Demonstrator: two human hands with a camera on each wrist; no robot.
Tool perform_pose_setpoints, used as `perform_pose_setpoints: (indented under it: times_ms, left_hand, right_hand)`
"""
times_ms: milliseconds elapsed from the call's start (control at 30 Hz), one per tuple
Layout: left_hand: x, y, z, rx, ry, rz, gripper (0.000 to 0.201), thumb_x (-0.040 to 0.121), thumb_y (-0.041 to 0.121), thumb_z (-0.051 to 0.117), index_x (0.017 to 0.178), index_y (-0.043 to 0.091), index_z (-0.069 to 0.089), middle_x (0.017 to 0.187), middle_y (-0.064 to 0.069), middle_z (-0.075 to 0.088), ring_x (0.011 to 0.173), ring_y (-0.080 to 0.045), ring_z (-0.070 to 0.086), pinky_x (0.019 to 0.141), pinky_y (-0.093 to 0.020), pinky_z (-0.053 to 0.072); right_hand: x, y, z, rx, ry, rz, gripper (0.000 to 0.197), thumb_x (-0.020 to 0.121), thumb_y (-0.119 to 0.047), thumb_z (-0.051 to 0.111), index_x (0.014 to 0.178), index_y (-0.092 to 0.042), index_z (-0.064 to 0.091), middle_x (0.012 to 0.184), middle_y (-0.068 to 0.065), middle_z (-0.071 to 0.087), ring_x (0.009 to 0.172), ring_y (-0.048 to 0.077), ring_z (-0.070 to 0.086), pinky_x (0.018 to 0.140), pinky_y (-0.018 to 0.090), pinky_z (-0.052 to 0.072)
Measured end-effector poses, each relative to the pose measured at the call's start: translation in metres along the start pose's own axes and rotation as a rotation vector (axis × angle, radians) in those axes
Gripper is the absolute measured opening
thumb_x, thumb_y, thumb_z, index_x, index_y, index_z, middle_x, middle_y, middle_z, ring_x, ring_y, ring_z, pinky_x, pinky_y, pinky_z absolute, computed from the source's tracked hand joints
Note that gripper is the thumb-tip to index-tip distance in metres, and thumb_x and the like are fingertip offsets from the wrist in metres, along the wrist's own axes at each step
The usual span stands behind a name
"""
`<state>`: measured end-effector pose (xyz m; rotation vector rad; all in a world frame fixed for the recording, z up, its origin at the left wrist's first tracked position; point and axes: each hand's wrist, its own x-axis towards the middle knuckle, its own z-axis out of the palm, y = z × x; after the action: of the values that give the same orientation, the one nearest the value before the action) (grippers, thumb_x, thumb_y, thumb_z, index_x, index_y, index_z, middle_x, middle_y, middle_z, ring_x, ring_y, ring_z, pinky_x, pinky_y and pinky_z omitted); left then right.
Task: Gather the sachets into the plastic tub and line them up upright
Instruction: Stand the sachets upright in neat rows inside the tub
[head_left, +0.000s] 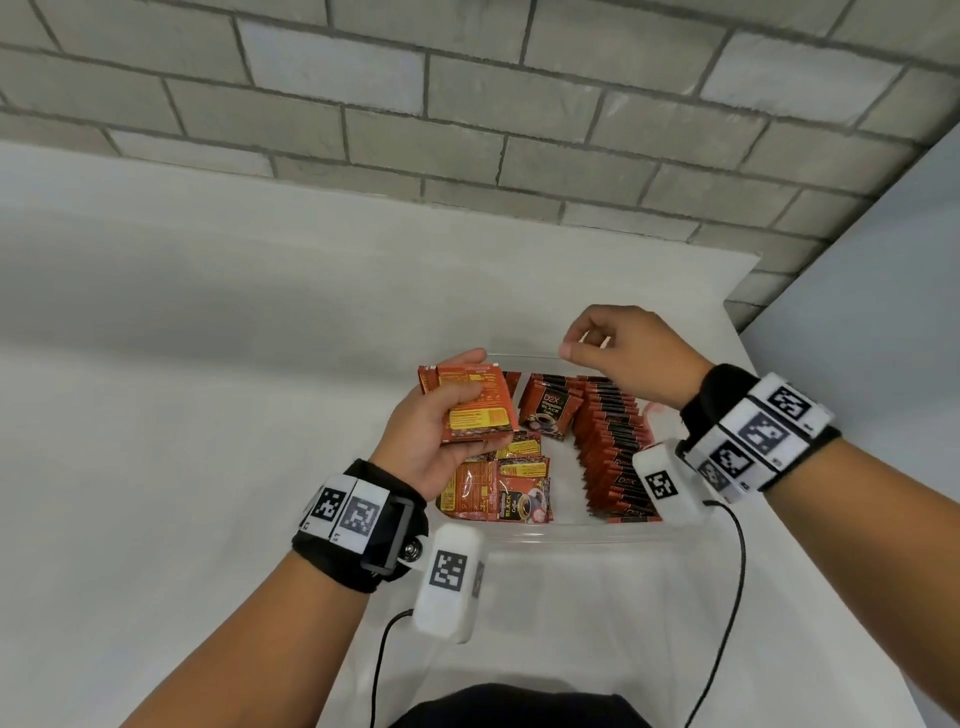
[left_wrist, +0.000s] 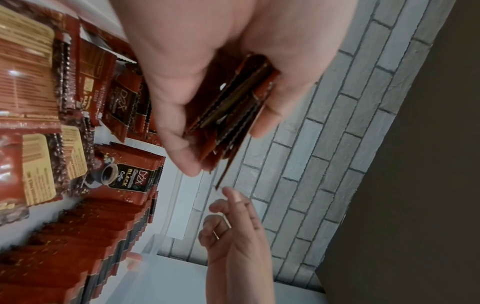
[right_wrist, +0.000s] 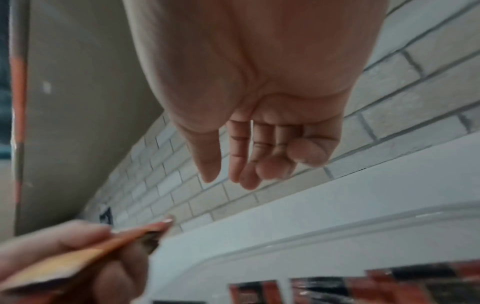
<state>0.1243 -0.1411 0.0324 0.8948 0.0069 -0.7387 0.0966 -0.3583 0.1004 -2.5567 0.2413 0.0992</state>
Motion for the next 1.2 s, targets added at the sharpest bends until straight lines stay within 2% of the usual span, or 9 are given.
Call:
perform_pose_setpoints:
  times_ms: [167, 367, 467, 567, 633, 733, 867, 1033, 1200]
  left_hand:
    - [-0.002, -0.003, 0.016, 0.099, -0.092, -0.022, 0.047, 0.076, 0.008, 0.064, 0.121, 0.018, 0.06, 0.11, -0.015, 0.068, 0.095, -0.034, 0.067, 0.072, -0.043, 0.059]
    - [-0.006, -0.01, 0.022, 0.143, -0.174, -0.02, 0.047, 0.075, 0.004, 0.063, 0.12, 0.017, 0.06, 0.108, -0.013, 0.069, 0.096, -0.032, 0.067, 0.07, -0.042, 0.059]
    - [-0.008, -0.011, 0.024, 0.153, -0.167, -0.015, 0.036, 0.079, 0.017, 0.062, 0.115, 0.017, 0.062, 0.105, -0.013, 0.07, 0.093, -0.029, 0.069, 0.075, -0.044, 0.057]
    - [-0.008, -0.009, 0.024, 0.104, -0.087, 0.0, 0.045, 0.078, 0.044, 0.057, 0.114, 0.018, 0.062, 0.097, -0.015, 0.068, 0.085, -0.028, 0.067, 0.076, -0.043, 0.057]
    - [-0.006, -0.007, 0.022, 0.048, -0.038, 0.005, 0.051, 0.076, 0.048, 0.057, 0.117, 0.017, 0.058, 0.093, -0.014, 0.065, 0.083, -0.027, 0.065, 0.076, -0.043, 0.058]
    - [-0.006, -0.003, 0.024, -0.003, -0.052, 0.007, 0.046, 0.077, 0.027, 0.063, 0.121, 0.015, 0.056, 0.098, -0.014, 0.067, 0.085, -0.029, 0.067, 0.073, -0.042, 0.059]
    - [-0.005, -0.003, 0.023, 0.012, -0.068, 0.062, 0.057, 0.07, 0.0, 0.062, 0.124, 0.016, 0.057, 0.11, -0.016, 0.068, 0.095, -0.029, 0.069, 0.071, -0.039, 0.058]
    - [-0.005, -0.003, 0.022, -0.018, -0.04, 0.088, 0.061, 0.072, -0.003, 0.061, 0.129, 0.015, 0.054, 0.118, -0.02, 0.064, 0.106, -0.035, 0.065, 0.081, -0.045, 0.057]
    - [-0.004, -0.004, 0.024, 0.012, -0.075, 0.085, 0.057, 0.078, -0.009, 0.057, 0.129, 0.016, 0.053, 0.117, -0.015, 0.067, 0.104, -0.033, 0.066, 0.084, -0.046, 0.055]
  right_hand:
    - [-0.036, -0.017, 0.012, 0.201, -0.185, -0.08, 0.039, 0.086, -0.033, 0.067, 0.123, -0.03, 0.056, 0.103, -0.008, 0.063, 0.075, 0.011, 0.062, 0.073, 0.025, 0.051]
    - [-0.047, -0.015, 0.017, 0.351, -0.122, -0.096, 0.066, 0.083, -0.019, 0.072, 0.14, -0.028, 0.04, 0.095, -0.007, 0.063, 0.071, 0.011, 0.063, 0.08, 0.031, 0.053]
    - [-0.048, -0.016, 0.016, 0.412, -0.132, -0.122, 0.046, 0.082, -0.011, 0.071, 0.122, -0.026, 0.055, 0.083, -0.005, 0.061, 0.068, 0.015, 0.062, 0.076, 0.036, 0.053]
    - [-0.046, -0.016, 0.012, 0.39, 0.098, -0.166, 0.021, 0.081, -0.011, 0.073, 0.088, -0.025, 0.06, 0.082, -0.006, 0.063, 0.075, 0.015, 0.061, 0.077, 0.036, 0.052]
    - [-0.047, -0.016, 0.011, 0.353, 0.212, -0.221, 0.018, 0.08, -0.009, 0.073, 0.078, -0.02, 0.059, 0.081, -0.006, 0.062, 0.076, 0.011, 0.059, 0.072, 0.029, 0.049]
    - [-0.05, -0.018, 0.019, 0.175, 0.122, -0.308, 0.021, 0.076, -0.007, 0.075, 0.078, -0.022, 0.061, 0.087, -0.006, 0.054, 0.08, 0.011, 0.054, 0.072, 0.024, 0.044]
    - [-0.055, -0.018, 0.021, -0.006, -0.101, -0.244, 0.026, 0.074, -0.016, 0.079, 0.09, -0.029, 0.064, 0.096, -0.01, 0.049, 0.09, 0.007, 0.049, 0.079, 0.022, 0.042]
    - [-0.055, -0.017, 0.019, 0.233, 0.039, -0.108, 0.023, 0.081, -0.028, 0.072, 0.095, -0.032, 0.054, 0.089, -0.01, 0.06, 0.068, 0.002, 0.052, 0.065, 0.018, 0.044]
    - [-0.057, -0.017, 0.031, 0.376, -0.019, -0.033, 0.037, 0.084, -0.024, 0.071, 0.117, -0.027, 0.054, 0.079, -0.008, 0.07, 0.072, 0.007, 0.067, 0.074, 0.023, 0.05]
